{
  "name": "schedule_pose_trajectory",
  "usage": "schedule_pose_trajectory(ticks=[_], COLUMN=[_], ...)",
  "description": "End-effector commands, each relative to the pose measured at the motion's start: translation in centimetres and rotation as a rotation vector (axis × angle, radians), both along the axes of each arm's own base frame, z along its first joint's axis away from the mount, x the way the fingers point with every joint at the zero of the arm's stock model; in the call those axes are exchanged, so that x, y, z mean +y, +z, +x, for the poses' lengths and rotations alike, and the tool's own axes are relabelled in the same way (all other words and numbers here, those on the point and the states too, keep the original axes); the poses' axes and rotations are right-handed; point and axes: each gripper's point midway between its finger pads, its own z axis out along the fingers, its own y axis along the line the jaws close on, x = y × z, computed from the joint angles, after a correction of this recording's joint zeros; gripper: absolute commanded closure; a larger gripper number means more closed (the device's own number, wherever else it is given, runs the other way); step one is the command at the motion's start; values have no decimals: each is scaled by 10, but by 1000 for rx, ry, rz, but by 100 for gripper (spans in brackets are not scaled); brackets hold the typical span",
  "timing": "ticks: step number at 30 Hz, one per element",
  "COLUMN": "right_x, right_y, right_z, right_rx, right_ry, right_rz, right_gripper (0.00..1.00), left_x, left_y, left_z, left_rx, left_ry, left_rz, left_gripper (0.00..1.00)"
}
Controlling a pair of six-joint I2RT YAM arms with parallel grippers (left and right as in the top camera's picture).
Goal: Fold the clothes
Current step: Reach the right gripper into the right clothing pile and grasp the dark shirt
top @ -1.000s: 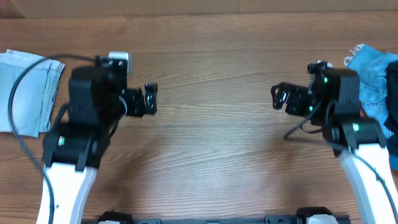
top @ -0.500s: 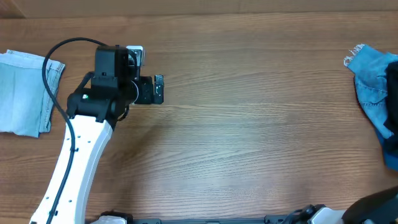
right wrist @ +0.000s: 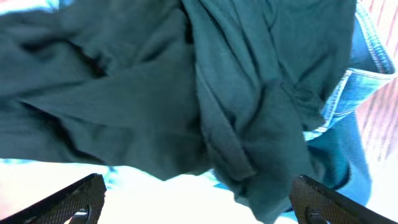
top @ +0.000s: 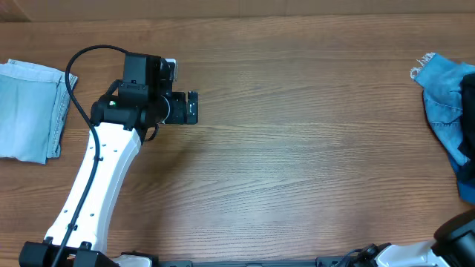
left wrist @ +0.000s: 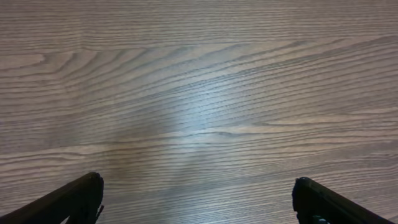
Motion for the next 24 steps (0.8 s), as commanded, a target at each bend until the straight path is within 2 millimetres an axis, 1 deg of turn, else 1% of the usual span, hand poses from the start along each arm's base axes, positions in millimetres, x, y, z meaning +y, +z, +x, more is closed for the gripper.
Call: schedule_pose_trajectory(ticks=[1,3,6,7,10,14,15,16,18,19,22,24], right_x=[-20,-25,-28,-26,-22,-26,-27,-24,-18,-19,-25,-26], right_y=[-1,-5,-23,-31,-43,-42,-41,-39,-36,-35,-36,-40], right_z=[-27,-39,-52,-52,-45,-41,-37,-28,-14,-12,-18,-20], right_rx=[111,128,156,155,139,127,108,68,6,0,34,47], right_ry=[-17,-31,-57,-53,-32,-27,-19,35,115,116,95,89], right_rz=[-61,-51,0,29,71,51,48,55,64,61,36,40], right_gripper=[2,4,4,5,5,5,5,5,10,10,10,11], left_x=[-2,-2,-2,-2,-2,-2,-2,-2,-2,-2,-2,-2], left_y=[6,6,6,6,6,6,6,6,6,6,6,6], left_z=[4,4,4,4,4,4,4,4,4,4,4,4], left_rx=[-15,-15,-15,-15,-14,-15,-15,-15,-15,-15,-15,-15], left_ry=[-7,-7,-7,-7,-7,-7,-7,-7,-7,-7,-7,-7], left_rz=[-4,-4,-4,-4,-4,-3,-4,-4,-4,-4,-4,-4], left_gripper=[0,0,0,0,0,0,0,0,0,0,0,0])
